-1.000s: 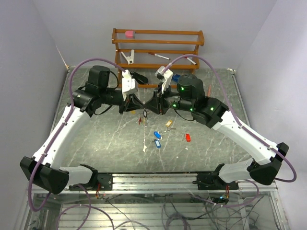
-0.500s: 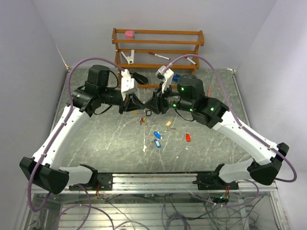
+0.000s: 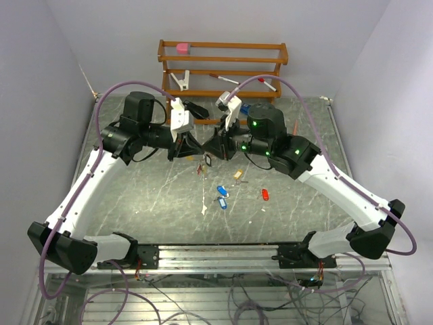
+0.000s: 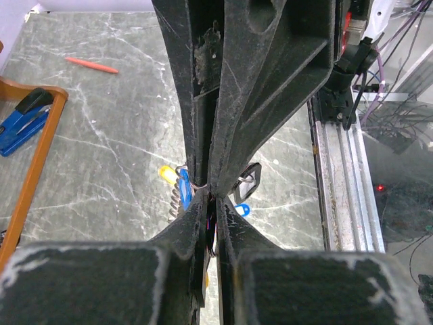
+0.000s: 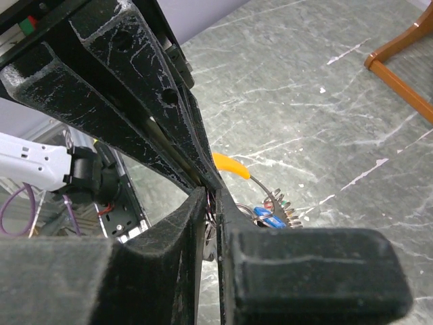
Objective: Put the keys on the keyring
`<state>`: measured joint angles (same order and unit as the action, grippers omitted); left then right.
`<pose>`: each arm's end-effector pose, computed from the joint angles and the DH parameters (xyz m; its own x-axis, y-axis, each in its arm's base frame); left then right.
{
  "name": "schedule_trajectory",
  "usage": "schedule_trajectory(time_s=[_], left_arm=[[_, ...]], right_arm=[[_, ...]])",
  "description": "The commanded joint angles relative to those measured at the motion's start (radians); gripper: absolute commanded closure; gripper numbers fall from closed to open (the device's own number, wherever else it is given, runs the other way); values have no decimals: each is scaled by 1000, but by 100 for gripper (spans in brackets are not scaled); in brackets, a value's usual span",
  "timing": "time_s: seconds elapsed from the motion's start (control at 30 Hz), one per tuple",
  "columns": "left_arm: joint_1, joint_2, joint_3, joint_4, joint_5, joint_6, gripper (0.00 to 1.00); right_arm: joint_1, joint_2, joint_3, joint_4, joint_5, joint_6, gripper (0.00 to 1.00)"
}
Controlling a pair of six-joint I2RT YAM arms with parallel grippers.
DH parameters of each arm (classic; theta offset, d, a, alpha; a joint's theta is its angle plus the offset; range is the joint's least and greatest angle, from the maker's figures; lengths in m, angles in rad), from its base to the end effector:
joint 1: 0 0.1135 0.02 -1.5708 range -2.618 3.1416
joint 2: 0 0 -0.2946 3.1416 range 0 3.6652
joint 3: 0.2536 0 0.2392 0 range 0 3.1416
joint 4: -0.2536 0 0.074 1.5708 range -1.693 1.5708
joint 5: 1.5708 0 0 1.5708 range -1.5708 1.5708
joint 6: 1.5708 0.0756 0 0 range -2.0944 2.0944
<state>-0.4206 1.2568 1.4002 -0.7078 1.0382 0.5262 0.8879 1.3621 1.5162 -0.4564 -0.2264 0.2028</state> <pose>0.1967 -0.1593 0.4261 0.0156 0.2724 -0.9621 0.9991 0.0341 0.0259 0.1885 0.2586 0.4526 -0.3635 -0.1358 -0.9216 -0.8351 0.4860 0.2577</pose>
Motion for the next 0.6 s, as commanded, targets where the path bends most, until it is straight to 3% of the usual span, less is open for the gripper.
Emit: schedule_trajectory(time_s=[0.0,0.1,0.3,0.57], left_arm=[[-4,-14,31,19,48,-1,93],[-4,-14,35,11,47,4,93],[-4,-14,53,-7,26,11,93],[-4,-14,16,-72,-81,105,90]], right_arm=[[5,14,36,-10,-2,-14,92],[4,15,36,-13,-5,-12,100],[5,30,64,-61,19,3,100],[5,128,234,-320,85,52,100]])
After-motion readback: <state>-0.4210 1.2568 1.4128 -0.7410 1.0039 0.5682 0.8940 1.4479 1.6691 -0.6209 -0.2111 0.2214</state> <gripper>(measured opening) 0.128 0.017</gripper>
